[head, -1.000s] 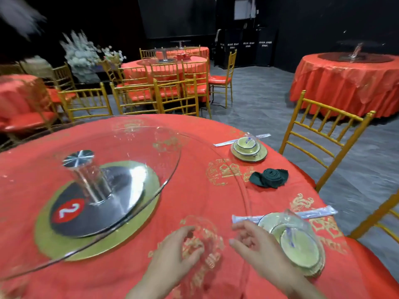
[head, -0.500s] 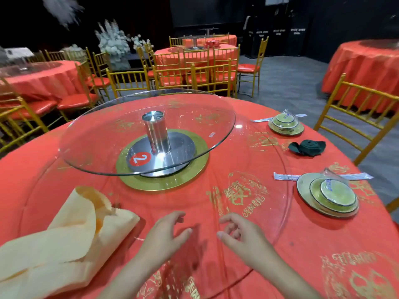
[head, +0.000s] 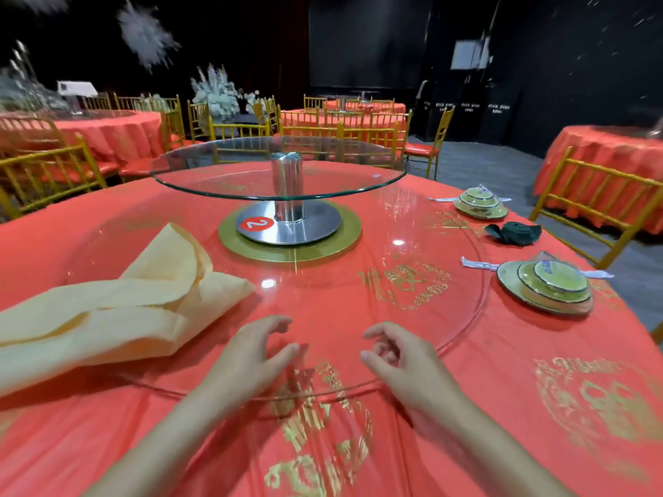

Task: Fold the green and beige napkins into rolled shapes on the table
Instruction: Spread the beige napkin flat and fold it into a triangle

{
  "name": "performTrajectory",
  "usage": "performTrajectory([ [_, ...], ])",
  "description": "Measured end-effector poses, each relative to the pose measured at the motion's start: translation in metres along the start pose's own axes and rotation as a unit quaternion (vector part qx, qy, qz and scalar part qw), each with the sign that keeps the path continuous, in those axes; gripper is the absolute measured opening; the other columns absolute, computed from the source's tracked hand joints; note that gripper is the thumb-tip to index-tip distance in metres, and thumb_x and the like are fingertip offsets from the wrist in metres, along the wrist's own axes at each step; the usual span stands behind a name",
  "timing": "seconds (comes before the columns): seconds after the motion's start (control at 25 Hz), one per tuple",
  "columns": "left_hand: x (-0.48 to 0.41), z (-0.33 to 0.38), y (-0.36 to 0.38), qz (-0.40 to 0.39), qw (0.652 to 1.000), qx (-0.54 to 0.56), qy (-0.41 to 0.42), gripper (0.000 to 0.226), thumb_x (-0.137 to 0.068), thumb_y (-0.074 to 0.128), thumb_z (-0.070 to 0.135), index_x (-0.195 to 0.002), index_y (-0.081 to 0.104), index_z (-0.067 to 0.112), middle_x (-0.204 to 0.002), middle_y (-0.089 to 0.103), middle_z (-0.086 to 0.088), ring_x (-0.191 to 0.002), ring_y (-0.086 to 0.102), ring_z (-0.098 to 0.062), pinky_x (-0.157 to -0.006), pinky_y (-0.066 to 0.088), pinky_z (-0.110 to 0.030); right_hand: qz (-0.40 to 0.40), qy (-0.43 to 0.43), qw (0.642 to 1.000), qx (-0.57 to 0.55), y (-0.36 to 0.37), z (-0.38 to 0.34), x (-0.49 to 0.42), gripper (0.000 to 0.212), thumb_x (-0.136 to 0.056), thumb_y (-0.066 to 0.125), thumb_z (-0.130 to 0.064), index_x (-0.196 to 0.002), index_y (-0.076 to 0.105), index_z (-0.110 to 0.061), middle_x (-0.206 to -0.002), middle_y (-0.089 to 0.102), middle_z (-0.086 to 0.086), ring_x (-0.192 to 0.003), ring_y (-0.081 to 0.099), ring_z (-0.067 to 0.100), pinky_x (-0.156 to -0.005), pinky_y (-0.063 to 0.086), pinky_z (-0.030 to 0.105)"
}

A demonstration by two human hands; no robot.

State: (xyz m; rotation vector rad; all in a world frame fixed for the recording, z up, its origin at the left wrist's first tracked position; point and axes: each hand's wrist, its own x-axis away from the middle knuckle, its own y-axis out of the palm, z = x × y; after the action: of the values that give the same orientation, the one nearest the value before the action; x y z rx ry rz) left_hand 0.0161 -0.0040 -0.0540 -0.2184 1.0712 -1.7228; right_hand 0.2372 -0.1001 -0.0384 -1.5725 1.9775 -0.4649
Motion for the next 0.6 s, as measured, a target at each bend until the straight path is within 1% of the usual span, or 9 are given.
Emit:
performTrajectory([
  [0.08,0.023,0.003,-0.016,-0.003,1.000,-0.008,0.017,0.076,-0.064,0.039,0.065,-0.120,0.059,0.018,-0.110,0.061,0.010,-0.104,0.054,-0.004,-0.085,0.038,-0.019,0.030,-0.004,1.000,-0.004,-0.001,-0.012,0.024,0.018,-0.082,0.068,-0.017,-0.088,0.059,-0.030,-0.061,0.052,-0.010,-0.053,0.043,0.002,-0.059,0.039,0.018],
  [0.2,0.049,0.009,-0.051,0.010,0.999,-0.028,0.028,0.075,-0.066,0.040,0.062,-0.120,0.059,0.014,-0.113,0.063,0.002,-0.108,0.057,-0.013,-0.088,0.039,-0.024,0.040,-0.009,0.998,0.040,-0.002,-0.035,0.051,0.017,-0.083,0.068,-0.018,-0.091,0.058,-0.030,-0.062,0.052,-0.010,-0.052,0.045,0.001,-0.058,0.038,0.015],
  [0.28,0.064,0.007,-0.080,0.025,0.996,-0.070,0.043,0.062,-0.073,0.049,0.052,-0.120,0.059,0.013,-0.116,0.063,-0.002,-0.110,0.056,-0.018,-0.092,0.038,-0.028,0.053,-0.005,0.997,0.059,0.002,-0.054,0.065,0.016,-0.083,0.068,-0.020,-0.092,0.058,-0.028,-0.065,0.053,-0.010,-0.053,0.046,0.002,-0.059,0.039,0.015],
  [0.32,0.069,0.002,-0.093,0.037,0.994,-0.090,0.046,0.054,-0.077,0.054,0.045,-0.120,0.059,0.012,-0.118,0.063,-0.004,-0.112,0.056,-0.021,-0.093,0.038,-0.030,0.055,0.000,0.996,0.067,0.007,-0.061,0.070,0.015,-0.083,0.067,-0.021,-0.092,0.057,-0.028,-0.067,0.054,-0.010,-0.055,0.046,0.002,-0.062,0.040,0.017],
  [0.4,0.076,-0.012,-0.117,0.062,0.991,-0.116,0.031,0.044,-0.082,0.060,0.035,-0.119,0.059,0.011,-0.119,0.063,-0.008,-0.113,0.055,-0.026,-0.096,0.039,-0.034,0.044,0.014,0.995,0.088,0.020,-0.070,0.081,0.015,-0.083,0.067,-0.023,-0.094,0.058,-0.026,-0.074,0.057,-0.010,-0.062,0.051,0.005,-0.064,0.040,0.019],
  [0.44,0.082,-0.020,-0.126,0.067,0.990,-0.122,0.017,0.043,-0.083,0.060,0.034,-0.119,0.060,0.010,-0.119,0.063,-0.009,-0.114,0.055,-0.027,-0.097,0.039,-0.036,0.032,0.018,0.994,0.106,0.028,-0.073,0.087,0.015,-0.083,0.066,-0.024,-0.097,0.059,-0.025,-0.079,0.059,-0.009,-0.068,0.053,0.007,-0.065,0.039,0.018],
  [0.48,0.089,-0.029,-0.132,0.061,0.990,-0.126,0.006,0.045,-0.082,0.059,0.036,-0.118,0.060,0.009,-0.119,0.063,-0.010,-0.114,0.055,-0.028,-0.097,0.040,-0.037,0.014,0.022,0.992,0.125,0.034,-0.074,0.092,0.017,-0.084,0.066,-0.025,-0.100,0.060,-0.023,-0.084,0.059,-0.007,-0.073,0.055,0.010,-0.068,0.039,0.018],
  [0.6,0.114,-0.049,-0.131,0.014,0.989,-0.149,-0.019,0.066,-0.074,0.044,0.054,-0.122,0.057,0.009,-0.121,0.061,-0.009,-0.116,0.054,-0.027,-0.098,0.040,-0.036,-0.022,0.031,0.987,0.157,0.045,-0.078,0.101,0.026,-0.084,0.065,-0.027,-0.108,0.060,-0.019,-0.098,0.059,-0.003,-0.087,0.058,0.014,-0.080,0.042,0.023],
])
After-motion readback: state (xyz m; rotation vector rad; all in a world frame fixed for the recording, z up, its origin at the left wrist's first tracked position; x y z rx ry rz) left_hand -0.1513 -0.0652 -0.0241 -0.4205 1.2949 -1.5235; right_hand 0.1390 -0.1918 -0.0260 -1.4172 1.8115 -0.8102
